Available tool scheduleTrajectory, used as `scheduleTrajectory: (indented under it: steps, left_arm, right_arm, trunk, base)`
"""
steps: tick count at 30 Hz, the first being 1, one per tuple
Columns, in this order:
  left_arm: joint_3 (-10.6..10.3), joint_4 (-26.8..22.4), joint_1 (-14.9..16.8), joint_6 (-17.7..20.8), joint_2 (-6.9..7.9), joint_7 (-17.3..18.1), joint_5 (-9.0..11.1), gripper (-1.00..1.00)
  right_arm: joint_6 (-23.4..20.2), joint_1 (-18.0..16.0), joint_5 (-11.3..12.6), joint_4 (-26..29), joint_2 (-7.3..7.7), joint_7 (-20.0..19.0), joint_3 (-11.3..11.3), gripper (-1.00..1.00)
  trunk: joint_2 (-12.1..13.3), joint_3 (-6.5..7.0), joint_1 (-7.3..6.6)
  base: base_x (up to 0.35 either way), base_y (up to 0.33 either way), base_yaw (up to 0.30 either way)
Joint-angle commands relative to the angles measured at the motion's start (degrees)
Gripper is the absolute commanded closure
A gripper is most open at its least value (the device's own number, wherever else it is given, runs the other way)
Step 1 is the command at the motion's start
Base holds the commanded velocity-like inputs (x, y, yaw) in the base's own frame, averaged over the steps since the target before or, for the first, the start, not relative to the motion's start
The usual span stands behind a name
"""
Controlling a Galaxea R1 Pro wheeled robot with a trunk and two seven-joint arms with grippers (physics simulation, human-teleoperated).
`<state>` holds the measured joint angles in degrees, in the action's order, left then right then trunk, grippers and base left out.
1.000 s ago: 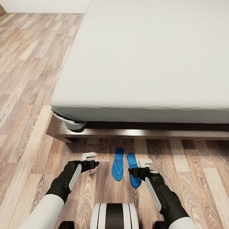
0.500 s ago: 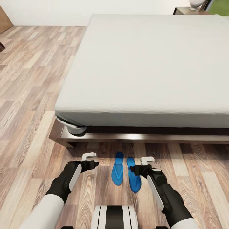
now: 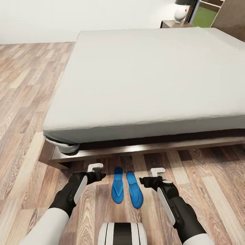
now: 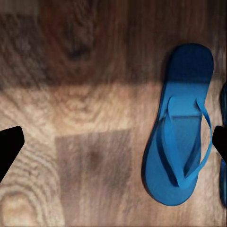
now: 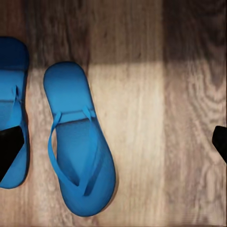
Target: In the bedroom, move the book from the bed onto either nightstand, and place the two sandals side by side next to the bed.
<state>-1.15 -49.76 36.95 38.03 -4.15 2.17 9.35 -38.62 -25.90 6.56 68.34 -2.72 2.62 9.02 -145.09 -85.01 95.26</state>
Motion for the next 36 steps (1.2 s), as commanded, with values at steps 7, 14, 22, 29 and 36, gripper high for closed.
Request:
scheduleTrajectory:
  steps: [7,14,22,29,36]
  left_arm:
    - [0.0,-0.1,0.0,0.3,0.01,-0.1,0.4,-1.00]
    - [-0.1,-0.1,0.0,0.3,-0.20,0.1,0.5,-1.00]
    - [-0.1,-0.1,0.0,0.3,-0.25,0.1,0.5,-1.00]
    - [-0.1,-0.1,0.0,0.3,-0.25,0.1,0.5,-1.00]
    - [-0.1,-0.1,0.0,0.3,-0.25,0.1,0.4,-1.00]
  right_arm:
    - [-0.1,0.0,0.7,-0.1,0.00,0.3,-0.1,-1.00]
    - [0.0,0.0,0.8,-0.2,0.12,0.3,-0.1,-1.00]
    - [-0.1,0.0,0.8,-0.2,0.42,0.3,-2.3,-1.00]
    - [-0.1,0.0,0.7,-0.2,0.44,0.3,-2.6,-1.00]
    - [-0.1,0.0,0.7,-0.2,0.44,0.3,-2.6,-1.00]
  trunk:
    - [0.1,1.52,-0.19]
    - [0.2,3.07,-0.37]
    - [0.3,4.85,-0.57]
    - [0.4,6.40,-0.75]
    - [0.5,7.95,-0.93]
  base:
    - [0.000,0.000,-0.276]
    - [0.000,0.000,-0.277]
    - [0.000,0.000,-0.277]
    - [-0.005,-0.002,-0.278]
    - [-0.031,-0.022,-0.278]
